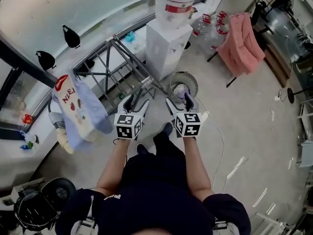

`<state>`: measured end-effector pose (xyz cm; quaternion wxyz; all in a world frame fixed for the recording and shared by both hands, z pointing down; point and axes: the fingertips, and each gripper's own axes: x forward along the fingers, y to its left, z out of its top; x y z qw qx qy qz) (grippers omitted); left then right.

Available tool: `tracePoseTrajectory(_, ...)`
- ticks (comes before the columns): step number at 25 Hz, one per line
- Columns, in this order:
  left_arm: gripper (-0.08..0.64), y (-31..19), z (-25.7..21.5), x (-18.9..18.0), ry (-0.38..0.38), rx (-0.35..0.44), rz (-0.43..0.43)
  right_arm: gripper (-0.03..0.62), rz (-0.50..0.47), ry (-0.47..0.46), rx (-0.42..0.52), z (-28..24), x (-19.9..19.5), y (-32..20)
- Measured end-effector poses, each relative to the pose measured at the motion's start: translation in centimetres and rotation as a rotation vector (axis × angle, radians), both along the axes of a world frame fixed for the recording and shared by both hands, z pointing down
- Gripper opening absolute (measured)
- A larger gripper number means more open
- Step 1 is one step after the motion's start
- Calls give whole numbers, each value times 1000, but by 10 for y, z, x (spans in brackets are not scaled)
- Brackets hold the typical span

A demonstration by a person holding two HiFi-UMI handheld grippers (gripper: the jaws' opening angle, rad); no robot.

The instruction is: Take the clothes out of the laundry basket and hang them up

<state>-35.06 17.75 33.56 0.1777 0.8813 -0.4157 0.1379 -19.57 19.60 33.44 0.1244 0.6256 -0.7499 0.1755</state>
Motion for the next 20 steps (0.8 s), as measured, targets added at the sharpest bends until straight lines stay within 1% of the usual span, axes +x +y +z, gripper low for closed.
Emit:
tracePoseTrajectory(4,302,-6,5,80,-1,-13,148,367,171,-3,-43,15,88,23)
tracePoseTrajectory(6,302,-9,11,113,-8,-25,201,367,242,-16,-66,26,125,34)
tracePoseTrajectory(8,302,-14,16,143,-11,-35,239,367,288,-24,-82,35,156,38)
tracePoseTrajectory(13,302,-29,22,208,-28,-58,307,367,336,-46,-122,51,209,30)
tracePoseTrajectory(17,302,-53,42,240,-50,-84,310,367,336,-54,-154,71,240,8)
tracePoseTrajectory(20,302,-72,68,263,-78,-113,305,367,326,-52,-186,91,261,-11)
